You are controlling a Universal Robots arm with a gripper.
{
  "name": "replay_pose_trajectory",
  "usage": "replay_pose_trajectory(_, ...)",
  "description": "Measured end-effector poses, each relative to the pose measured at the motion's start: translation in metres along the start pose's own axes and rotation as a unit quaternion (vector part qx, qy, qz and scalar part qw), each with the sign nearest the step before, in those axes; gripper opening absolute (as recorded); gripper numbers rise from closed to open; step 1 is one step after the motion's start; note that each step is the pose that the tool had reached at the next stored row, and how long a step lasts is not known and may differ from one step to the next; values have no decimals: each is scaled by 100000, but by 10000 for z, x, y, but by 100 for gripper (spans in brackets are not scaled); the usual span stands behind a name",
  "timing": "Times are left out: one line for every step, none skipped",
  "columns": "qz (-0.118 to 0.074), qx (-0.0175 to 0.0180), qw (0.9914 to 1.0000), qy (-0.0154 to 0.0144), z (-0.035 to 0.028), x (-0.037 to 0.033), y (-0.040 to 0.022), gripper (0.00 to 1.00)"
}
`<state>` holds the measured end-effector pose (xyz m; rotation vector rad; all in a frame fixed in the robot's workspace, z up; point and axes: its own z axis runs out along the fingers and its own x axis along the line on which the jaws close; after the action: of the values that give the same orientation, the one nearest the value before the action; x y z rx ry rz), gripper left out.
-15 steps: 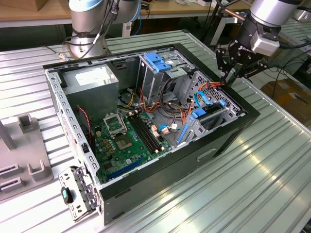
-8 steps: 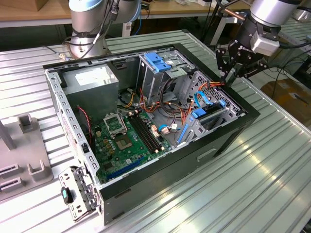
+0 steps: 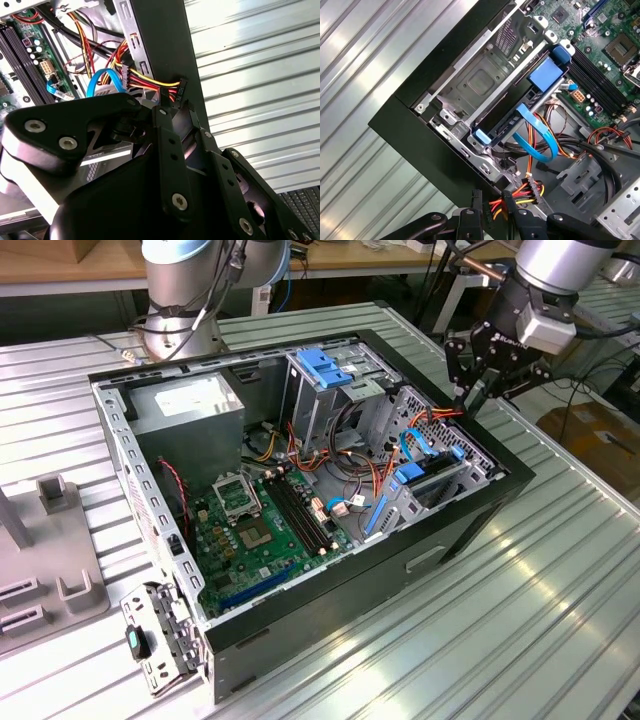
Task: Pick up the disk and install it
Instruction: 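Insert the second disk wire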
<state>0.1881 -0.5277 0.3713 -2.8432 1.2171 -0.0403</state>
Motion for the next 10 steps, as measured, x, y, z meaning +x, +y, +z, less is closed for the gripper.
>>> replay_pose_trajectory(-56, -2, 100000, -2, 0, 2, -6, 30)
replay_pose_trajectory(-80, -3, 100000, -3, 0, 3, -7, 30)
replay_pose_trajectory(-81, -2, 100000, -3, 0, 3, -7, 30)
replay_pose_trajectory(-83, -4, 100000, -1, 0, 3, -7, 30)
replay_pose_trajectory(-89, -1, 100000, -5, 0, 3, -8, 30)
replay_pose_trajectory(-96, -1, 100000, -4, 0, 3, -8, 30)
replay_pose_trajectory(-105, -1, 100000, -3, 0, 3, -8, 30)
replay_pose_trajectory(-104, 1, 100000, -5, 1, 3, -8, 30)
replay_pose_trajectory(-104, 0, 100000, -5, 1, 3, -8, 30)
replay_pose_trajectory(-105, -3, 100000, -4, 0, 3, -8, 30)
